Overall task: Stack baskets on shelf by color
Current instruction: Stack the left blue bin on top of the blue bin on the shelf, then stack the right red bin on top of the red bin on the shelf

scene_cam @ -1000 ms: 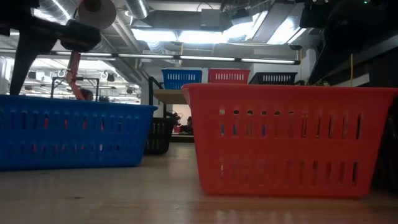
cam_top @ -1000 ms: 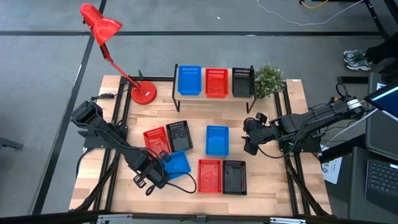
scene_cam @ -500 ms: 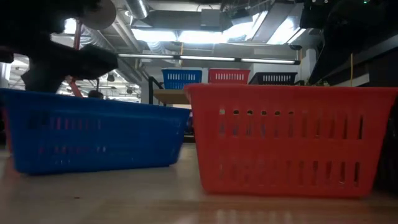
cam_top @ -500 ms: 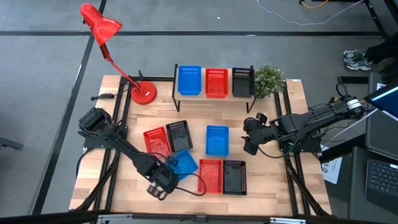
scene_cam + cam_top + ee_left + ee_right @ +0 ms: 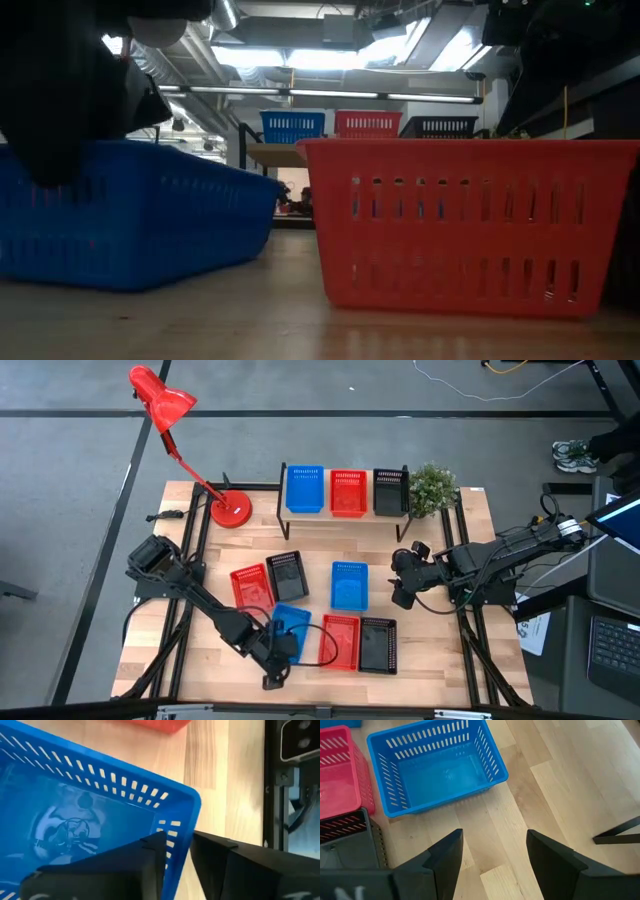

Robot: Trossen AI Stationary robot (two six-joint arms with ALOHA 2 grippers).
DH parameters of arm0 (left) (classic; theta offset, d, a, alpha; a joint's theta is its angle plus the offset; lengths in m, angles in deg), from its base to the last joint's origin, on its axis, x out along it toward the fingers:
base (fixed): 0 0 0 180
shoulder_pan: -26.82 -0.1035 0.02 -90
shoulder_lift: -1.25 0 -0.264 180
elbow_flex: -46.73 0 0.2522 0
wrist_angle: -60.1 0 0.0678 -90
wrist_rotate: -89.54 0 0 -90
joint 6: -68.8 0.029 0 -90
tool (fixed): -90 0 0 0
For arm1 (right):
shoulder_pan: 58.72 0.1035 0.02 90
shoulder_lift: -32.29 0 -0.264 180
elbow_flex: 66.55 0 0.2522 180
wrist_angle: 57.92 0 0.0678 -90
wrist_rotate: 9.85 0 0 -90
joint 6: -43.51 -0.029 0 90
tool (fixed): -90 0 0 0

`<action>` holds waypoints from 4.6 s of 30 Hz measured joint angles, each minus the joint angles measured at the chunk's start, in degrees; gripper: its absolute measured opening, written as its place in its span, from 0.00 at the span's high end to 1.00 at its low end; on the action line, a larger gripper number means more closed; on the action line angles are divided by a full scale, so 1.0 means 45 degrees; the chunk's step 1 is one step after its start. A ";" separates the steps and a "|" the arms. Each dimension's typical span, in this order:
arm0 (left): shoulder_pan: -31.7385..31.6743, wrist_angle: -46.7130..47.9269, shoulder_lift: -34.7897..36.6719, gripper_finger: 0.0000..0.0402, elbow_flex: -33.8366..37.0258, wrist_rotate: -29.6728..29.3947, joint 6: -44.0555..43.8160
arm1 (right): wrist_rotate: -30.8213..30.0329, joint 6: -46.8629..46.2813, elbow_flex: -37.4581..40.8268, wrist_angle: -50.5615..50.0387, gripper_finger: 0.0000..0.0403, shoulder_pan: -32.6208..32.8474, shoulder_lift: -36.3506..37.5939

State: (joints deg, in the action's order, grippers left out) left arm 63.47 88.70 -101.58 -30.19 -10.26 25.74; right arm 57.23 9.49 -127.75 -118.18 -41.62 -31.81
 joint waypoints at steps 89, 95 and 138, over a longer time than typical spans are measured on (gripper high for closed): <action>-1.2864 0.9028 0.0415 1.00 -0.9709 0.0066 1.5340 | -0.0340 -0.0079 0.0000 0.0393 0.46 0.0000 0.0000; -1.2859 0.9223 0.0272 1.00 -0.9719 0.0013 1.5223 | -0.0334 -0.0074 0.0000 0.0402 0.46 0.0000 0.0005; -1.3174 1.0762 0.0019 0.77 -0.9724 -0.1815 1.4190 | -0.0330 -0.0418 0.0000 0.0919 0.46 0.0002 0.0005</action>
State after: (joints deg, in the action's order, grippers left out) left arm 4.19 137.13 -101.49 -73.95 -18.43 89.59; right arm 55.75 7.61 -127.75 -114.04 -41.61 -31.79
